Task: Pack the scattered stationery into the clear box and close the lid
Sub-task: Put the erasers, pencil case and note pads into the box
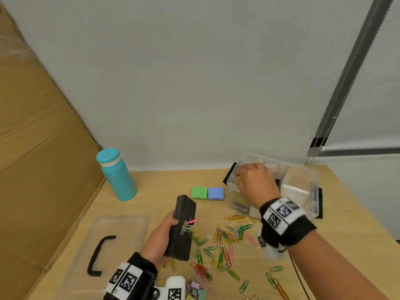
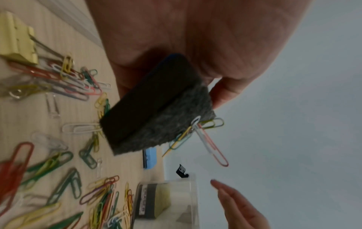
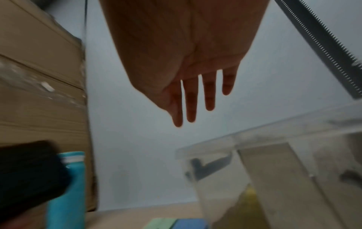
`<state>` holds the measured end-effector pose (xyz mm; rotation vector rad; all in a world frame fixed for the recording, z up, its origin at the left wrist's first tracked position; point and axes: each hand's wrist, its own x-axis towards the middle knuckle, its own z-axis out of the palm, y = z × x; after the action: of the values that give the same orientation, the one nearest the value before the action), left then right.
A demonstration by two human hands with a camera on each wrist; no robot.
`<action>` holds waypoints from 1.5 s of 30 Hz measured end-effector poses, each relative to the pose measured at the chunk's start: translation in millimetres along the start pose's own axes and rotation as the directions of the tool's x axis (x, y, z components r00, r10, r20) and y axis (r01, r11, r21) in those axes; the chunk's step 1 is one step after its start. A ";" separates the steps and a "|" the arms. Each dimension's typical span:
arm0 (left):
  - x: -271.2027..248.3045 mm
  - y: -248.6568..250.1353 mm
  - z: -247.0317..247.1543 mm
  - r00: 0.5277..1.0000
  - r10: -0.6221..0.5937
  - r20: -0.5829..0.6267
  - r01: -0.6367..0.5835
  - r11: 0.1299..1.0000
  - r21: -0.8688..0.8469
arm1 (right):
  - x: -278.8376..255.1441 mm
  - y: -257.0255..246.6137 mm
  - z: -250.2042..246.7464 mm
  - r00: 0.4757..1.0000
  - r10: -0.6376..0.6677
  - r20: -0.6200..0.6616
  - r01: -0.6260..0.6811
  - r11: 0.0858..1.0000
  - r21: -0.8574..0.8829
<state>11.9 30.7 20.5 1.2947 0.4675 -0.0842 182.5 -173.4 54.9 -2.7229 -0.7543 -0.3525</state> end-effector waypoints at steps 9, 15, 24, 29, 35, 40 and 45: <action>5.2 7.5 29.0 0.996 0.082 0.028 -0.081 0.995 -0.052 | -75.4 -41.9 4.2 0.911 -0.386 -0.146 0.412 0.854 0.317; 3.6 5.7 40.4 0.995 0.073 0.067 -0.071 0.997 -0.030 | -84.5 -53.2 14.2 0.909 -0.417 0.012 0.373 0.825 0.425; 0.6 -4.8 28.0 0.997 0.047 0.054 -0.042 0.995 -0.088 | -102.1 -30.9 37.7 0.880 -0.335 0.338 0.228 0.920 0.318; 1.1 -9.8 25.3 0.999 0.017 0.032 -0.015 0.998 -0.069 | -105.9 -24.5 39.2 0.882 -0.295 0.367 0.209 0.944 0.255; 0.0 -13.7 36.4 0.997 0.026 0.070 -0.027 1.000 0.010 | -100.7 -49.6 17.5 0.924 -0.366 0.109 0.303 0.878 0.371; 0.6 -0.3 49.0 0.991 0.120 0.062 -0.125 0.988 0.086 | -97.2 -52.6 6.7 0.941 -0.331 0.069 0.277 0.871 0.407; 20.6 35.7 70.8 0.934 0.338 0.114 -0.351 0.811 0.468 | -89.3 -23.9 -7.3 0.969 -0.247 -0.004 0.238 0.928 0.287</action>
<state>62.2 -21.6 58.7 1.8544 0.1802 0.0965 94.3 -197.3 39.2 -2.3743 -1.0666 -0.2310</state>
